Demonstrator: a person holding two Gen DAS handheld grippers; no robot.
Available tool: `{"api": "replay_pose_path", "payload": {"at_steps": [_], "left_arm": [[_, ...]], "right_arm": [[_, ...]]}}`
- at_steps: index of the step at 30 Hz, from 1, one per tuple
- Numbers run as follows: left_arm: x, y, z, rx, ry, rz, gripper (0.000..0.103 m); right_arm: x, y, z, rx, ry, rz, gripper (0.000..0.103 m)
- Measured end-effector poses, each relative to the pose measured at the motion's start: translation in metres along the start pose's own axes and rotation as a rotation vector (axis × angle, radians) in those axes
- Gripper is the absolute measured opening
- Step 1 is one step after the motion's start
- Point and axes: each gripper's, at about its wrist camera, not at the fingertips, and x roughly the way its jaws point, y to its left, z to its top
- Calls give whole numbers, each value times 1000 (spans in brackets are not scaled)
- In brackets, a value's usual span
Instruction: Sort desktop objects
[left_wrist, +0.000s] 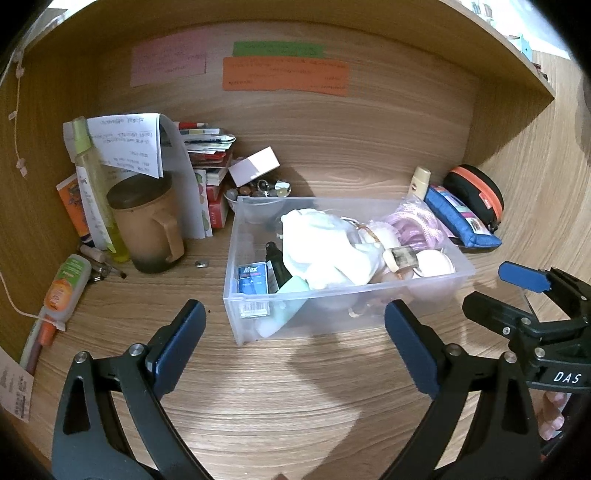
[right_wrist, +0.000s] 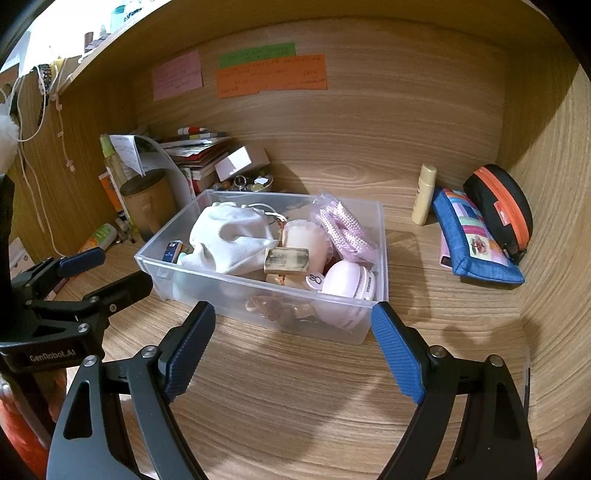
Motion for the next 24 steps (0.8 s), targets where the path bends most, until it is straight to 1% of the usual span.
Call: {"api": "replay_pose_path", "payload": {"at_steps": [10,17,24], "left_arm": [[0,0,3,20,-3,-10,101],[2,6,3,-13,3,-15,101],[3,8,4,-10,8,-19,101]], "right_arm": [[-1,1,-1,-1,2,-2,85],[2,4,0,-10,7,-7,85],[3,4,0,-13,12,-8,85]]}}
